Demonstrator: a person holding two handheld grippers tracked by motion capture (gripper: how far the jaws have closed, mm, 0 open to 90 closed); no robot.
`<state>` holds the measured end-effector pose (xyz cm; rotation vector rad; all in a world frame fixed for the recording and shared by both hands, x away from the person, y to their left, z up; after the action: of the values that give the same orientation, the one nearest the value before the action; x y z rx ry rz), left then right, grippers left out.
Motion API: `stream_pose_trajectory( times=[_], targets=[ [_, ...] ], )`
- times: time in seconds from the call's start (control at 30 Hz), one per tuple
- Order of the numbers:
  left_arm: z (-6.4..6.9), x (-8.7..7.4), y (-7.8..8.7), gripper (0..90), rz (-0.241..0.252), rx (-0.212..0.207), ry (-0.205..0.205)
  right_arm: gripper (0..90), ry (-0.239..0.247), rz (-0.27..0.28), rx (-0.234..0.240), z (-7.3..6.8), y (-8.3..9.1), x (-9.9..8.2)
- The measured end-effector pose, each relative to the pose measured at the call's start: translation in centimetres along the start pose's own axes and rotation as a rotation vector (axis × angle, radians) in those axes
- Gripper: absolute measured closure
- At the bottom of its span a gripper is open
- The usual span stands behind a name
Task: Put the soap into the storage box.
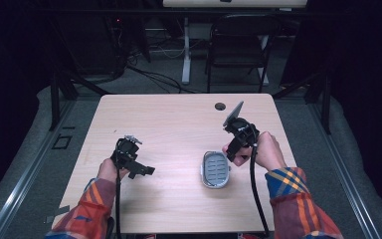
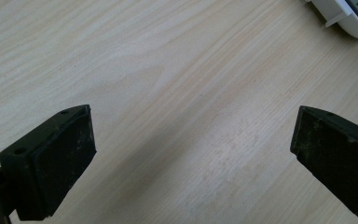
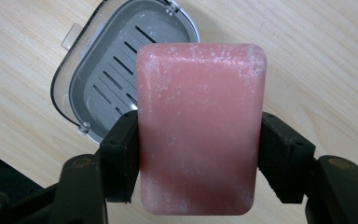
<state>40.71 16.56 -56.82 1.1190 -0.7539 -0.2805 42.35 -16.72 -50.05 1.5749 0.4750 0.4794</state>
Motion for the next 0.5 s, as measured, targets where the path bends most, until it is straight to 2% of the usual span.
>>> stream_pose_trajectory(
  times=[0.17,0.23,0.5],
  targets=[
    [0.0,0.0,0.0,0.0,-0.001,0.0,-0.001,37.1,0.018,-0.011,-0.007,-0.3,-0.2,0.5],
    [0.0,0.0,0.0,0.0,-0.001,0.0,0.002,37.1,0.007,0.002,0.0,-0.6,-0.4,0.7],
    [0.0,0.0,0.0,0.0,-0.001,-0.002,-0.001,37.1,0.024,-0.031,-0.002,-1.2,-0.8,1.2]
  ],
)
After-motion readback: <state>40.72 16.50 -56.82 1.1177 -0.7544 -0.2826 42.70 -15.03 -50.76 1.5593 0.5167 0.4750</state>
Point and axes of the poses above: each handheld gripper's, and its own axes: y roughly backward along the jaws, x roughly out of its top, z roughly to its right, the point moved 6 cm from there along -y, roughly forward along the jaws, and after that the axes turned 5 degrees about -z, right-handed, at the moved point
